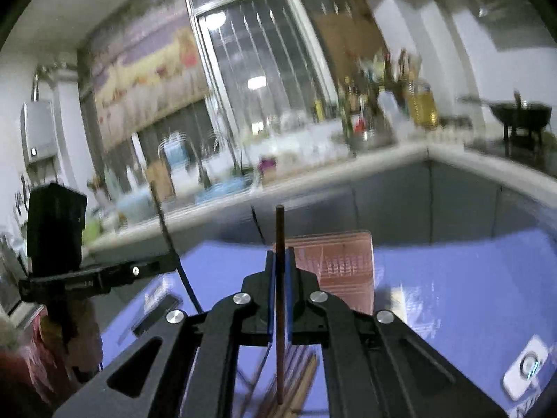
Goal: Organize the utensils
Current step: 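Lift both chopsticks and drop them into the pink caddy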
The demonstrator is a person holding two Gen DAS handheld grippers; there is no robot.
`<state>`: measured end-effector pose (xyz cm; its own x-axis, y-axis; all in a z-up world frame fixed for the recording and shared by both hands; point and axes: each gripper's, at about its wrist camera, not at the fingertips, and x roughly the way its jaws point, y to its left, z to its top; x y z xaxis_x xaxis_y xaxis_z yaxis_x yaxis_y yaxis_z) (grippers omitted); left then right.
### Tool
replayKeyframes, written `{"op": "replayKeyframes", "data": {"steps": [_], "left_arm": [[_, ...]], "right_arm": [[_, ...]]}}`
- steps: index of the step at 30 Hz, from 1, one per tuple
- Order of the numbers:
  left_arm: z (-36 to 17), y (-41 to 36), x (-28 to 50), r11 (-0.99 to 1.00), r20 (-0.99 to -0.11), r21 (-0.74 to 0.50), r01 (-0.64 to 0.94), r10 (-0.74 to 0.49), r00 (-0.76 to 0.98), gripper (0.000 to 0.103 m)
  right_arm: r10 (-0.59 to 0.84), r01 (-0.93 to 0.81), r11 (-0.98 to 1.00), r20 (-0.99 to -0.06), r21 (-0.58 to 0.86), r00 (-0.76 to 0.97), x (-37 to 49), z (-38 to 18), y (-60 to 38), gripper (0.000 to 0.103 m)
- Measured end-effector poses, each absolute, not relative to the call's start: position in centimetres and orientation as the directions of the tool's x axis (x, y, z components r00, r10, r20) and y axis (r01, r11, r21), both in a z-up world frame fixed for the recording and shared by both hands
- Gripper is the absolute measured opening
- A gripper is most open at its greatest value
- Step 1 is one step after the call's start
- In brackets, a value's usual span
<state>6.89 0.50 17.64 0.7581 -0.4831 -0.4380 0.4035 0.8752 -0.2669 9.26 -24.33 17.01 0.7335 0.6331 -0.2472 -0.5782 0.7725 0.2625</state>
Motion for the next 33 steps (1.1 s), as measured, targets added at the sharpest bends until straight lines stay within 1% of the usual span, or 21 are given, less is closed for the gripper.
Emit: {"op": "replayKeyframes", "data": {"steps": [2, 6, 9, 11, 13, 15, 18, 21, 24, 26, 27, 28, 29, 30, 33], "left_arm": [[19.3, 0.2, 7.7, 0.884, -0.405, -0.241, 0.4, -0.466, 0.786, 0.004], [21.7, 0.2, 10.5, 0.911, -0.365, -0.193, 0.364, -0.411, 0.835, 0.004], [22.6, 0.8, 12.6, 0.93, -0.351, -0.172, 0.324, -0.365, 0.862, 0.004], [22.7, 1.4, 14.1, 0.941, -0.351, -0.153, 0.301, -0.337, 0.874, 0.004], [21.8, 1.4, 16.2, 0.949, -0.384, -0.139, 0.283, -0.315, 0.868, 0.004], [20.7, 1.5, 17.8, 0.951, -0.424, -0.143, 0.275, -0.31, 0.851, 0.004], [17.7, 1.1, 20.6, 0.947, -0.511, -0.146, 0.287, -0.32, 0.798, 0.004], [14.6, 0.2, 22.4, 0.947, -0.578, -0.137, 0.291, -0.315, 0.753, 0.005], [12.3, -0.1, 22.9, 0.949, -0.622, -0.156, 0.273, -0.309, 0.72, 0.005], [11.6, -0.1, 23.2, 0.954, -0.645, -0.16, 0.252, -0.294, 0.706, 0.005], [11.5, 0.0, 23.2, 0.957, -0.652, -0.165, 0.24, -0.288, 0.702, 0.005], [11.6, 0.2, 23.0, 0.958, -0.652, -0.174, 0.229, -0.287, 0.702, 0.006], [11.9, 0.6, 22.6, 0.957, -0.644, -0.19, 0.218, -0.289, 0.709, 0.006], [12.3, 1.0, 22.1, 0.957, -0.632, -0.202, 0.206, -0.289, 0.719, 0.006], [13.7, 2.0, 19.7, 0.957, -0.591, -0.225, 0.185, -0.284, 0.755, 0.006]], "right_arm": [[0.614, -0.57, 0.786, -0.196, 0.237, 0.765, 10.5, 19.1, -23.7, 0.005], [0.584, -0.554, 0.807, -0.138, 0.205, 0.8, 13.4, 22.5, -22.1, 0.005], [0.574, -0.549, 0.814, -0.121, 0.188, 0.81, 15.8, 23.5, -20.8, 0.005], [0.564, -0.544, 0.824, -0.134, 0.159, 0.815, 17.5, 23.3, -19.6, 0.005], [0.559, -0.543, 0.829, -0.172, 0.135, 0.811, 19.0, 22.4, -18.5, 0.005], [0.557, -0.545, 0.83, -0.25, 0.121, 0.792, 21.0, 20.4, -17.1, 0.005], [0.535, -0.538, 0.836, -0.38, 0.111, 0.754, 23.6, 16.9, -15.7, 0.005], [0.539, -0.545, 0.828, -0.456, 0.132, 0.708, 24.6, 14.2, -14.9, 0.005], [0.55, -0.545, 0.821, -0.492, 0.17, 0.675, 25.1, 12.8, -14.8, 0.007], [0.555, -0.538, 0.82, -0.498, 0.194, 0.666, 25.0, 12.6, -14.8, 0.011], [0.561, -0.536, 0.819, -0.483, 0.205, 0.672, 24.7, 12.7, -15.0, 0.019], [0.564, -0.532, 0.819, -0.464, 0.213, 0.683, 24.3, 12.9, -15.2, 0.034], [0.562, -0.521, 0.824, -0.436, 0.222, 0.702, 23.7, 13.3, -15.7, 0.044], [0.557, -0.51, 0.829, -0.415, 0.23, 0.719, 23.1, 13.6, -16.1, 0.06], [0.567, -0.507, 0.824, -0.372, 0.254, 0.735, 21.0, 14.9, -17.4, 0.061]]}}
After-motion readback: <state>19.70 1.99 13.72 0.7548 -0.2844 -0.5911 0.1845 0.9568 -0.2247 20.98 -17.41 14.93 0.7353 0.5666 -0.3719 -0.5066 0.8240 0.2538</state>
